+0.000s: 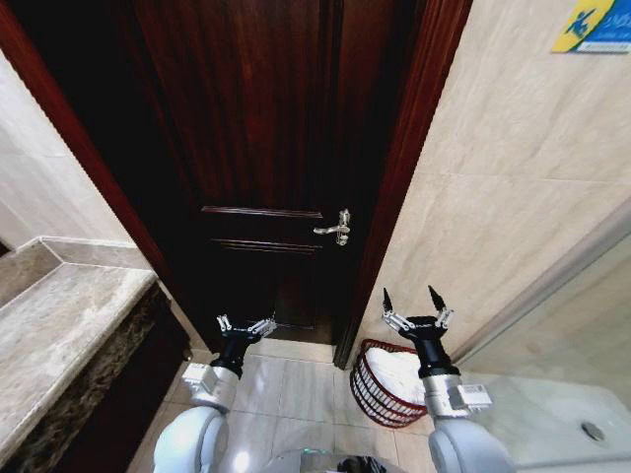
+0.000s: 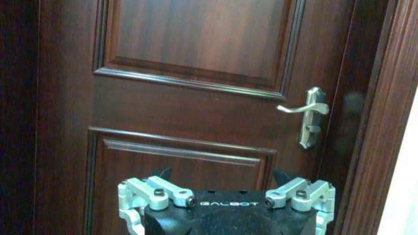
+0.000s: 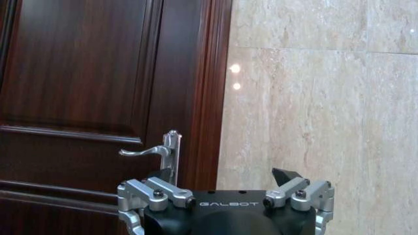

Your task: Discard the used towel into the hamper.

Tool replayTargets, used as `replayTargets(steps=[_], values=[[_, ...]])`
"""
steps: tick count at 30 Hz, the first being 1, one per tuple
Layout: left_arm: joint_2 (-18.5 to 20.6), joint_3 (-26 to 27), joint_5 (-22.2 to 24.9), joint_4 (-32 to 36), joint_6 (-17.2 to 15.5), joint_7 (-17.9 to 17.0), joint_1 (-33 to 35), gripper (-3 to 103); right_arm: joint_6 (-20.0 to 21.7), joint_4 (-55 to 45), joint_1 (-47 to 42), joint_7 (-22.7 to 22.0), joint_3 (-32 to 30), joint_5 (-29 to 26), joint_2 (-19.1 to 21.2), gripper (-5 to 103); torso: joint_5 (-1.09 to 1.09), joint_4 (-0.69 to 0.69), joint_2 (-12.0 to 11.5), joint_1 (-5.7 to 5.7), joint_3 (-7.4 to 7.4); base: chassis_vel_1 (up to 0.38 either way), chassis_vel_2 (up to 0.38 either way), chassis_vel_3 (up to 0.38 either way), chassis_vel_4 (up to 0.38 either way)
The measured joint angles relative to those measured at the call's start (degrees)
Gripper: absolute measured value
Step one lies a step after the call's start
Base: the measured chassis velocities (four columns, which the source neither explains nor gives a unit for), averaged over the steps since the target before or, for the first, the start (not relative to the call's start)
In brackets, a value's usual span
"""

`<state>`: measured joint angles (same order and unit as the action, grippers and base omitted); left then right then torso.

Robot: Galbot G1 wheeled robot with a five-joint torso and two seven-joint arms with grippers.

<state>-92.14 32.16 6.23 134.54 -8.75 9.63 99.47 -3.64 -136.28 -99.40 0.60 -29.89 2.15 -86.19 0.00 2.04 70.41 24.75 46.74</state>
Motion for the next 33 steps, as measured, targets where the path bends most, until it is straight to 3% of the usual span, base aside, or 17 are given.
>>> replayTargets(steps=[33], values=[[0.0, 0.0, 0.0, 0.0, 0.0, 0.0, 0.0, 100, 0.0, 0.0, 0.0, 0.0, 0.0, 0.0, 0.0, 100, 0.00, 0.00, 0.0, -0.02, -0.02, -0.005, -0.004, 0.005, 0.003]])
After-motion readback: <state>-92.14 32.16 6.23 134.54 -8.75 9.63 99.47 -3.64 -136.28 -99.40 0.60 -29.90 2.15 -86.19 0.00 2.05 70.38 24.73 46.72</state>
